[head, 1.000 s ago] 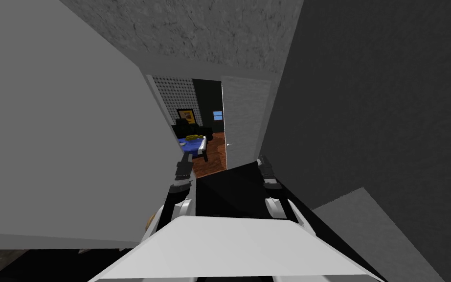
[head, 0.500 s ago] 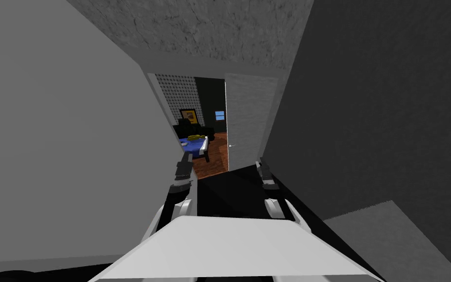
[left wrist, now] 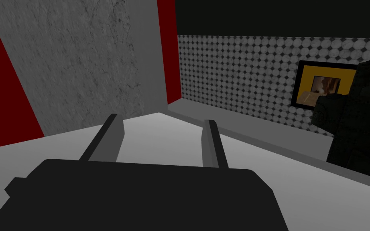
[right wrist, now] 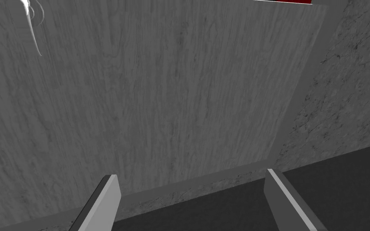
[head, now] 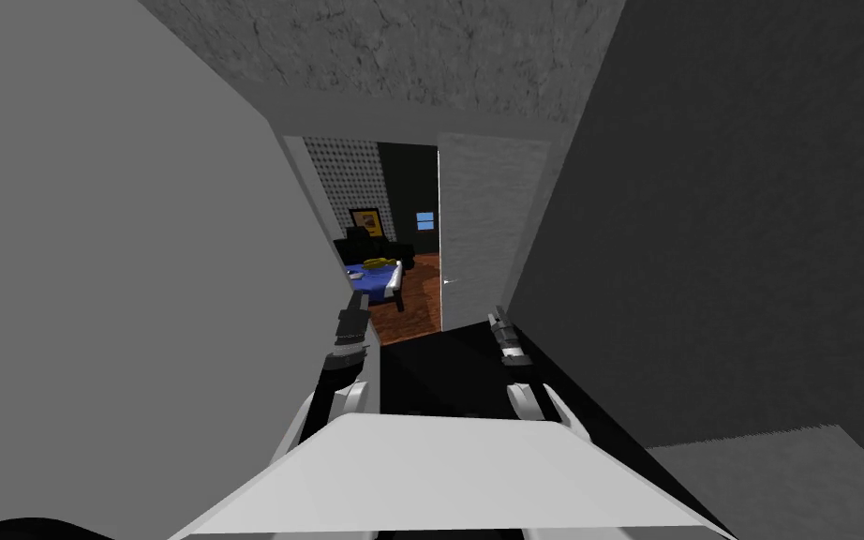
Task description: Pull the door open
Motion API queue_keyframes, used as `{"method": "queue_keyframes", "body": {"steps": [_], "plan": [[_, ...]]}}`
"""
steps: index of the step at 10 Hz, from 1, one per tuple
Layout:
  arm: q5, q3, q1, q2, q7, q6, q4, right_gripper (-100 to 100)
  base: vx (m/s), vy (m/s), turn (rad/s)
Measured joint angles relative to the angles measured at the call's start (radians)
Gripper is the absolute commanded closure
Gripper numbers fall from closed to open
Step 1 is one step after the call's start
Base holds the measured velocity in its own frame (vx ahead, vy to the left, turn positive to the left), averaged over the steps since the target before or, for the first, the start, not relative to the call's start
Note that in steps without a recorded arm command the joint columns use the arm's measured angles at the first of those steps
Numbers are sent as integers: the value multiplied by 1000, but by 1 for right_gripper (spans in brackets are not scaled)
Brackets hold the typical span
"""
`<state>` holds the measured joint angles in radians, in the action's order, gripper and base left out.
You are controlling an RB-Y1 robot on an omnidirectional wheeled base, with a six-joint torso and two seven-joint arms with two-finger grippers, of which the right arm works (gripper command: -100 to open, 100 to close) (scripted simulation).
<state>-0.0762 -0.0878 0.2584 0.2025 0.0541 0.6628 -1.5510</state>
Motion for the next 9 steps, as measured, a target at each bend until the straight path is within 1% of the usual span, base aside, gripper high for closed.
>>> {"method": "queue_keyframes", "body": {"steps": [2,5,7,9], "plan": [[-8,-8,-12,9,9,7,44,-100,106,26,59],[-20,-22,-34,20,20,32,124,-100,115,29,64],[-30,-28,-49,32,31,47,175,-100,107,28,62],[-38,-36,-52,44,40,53,208,-100,112,25,61]]}}
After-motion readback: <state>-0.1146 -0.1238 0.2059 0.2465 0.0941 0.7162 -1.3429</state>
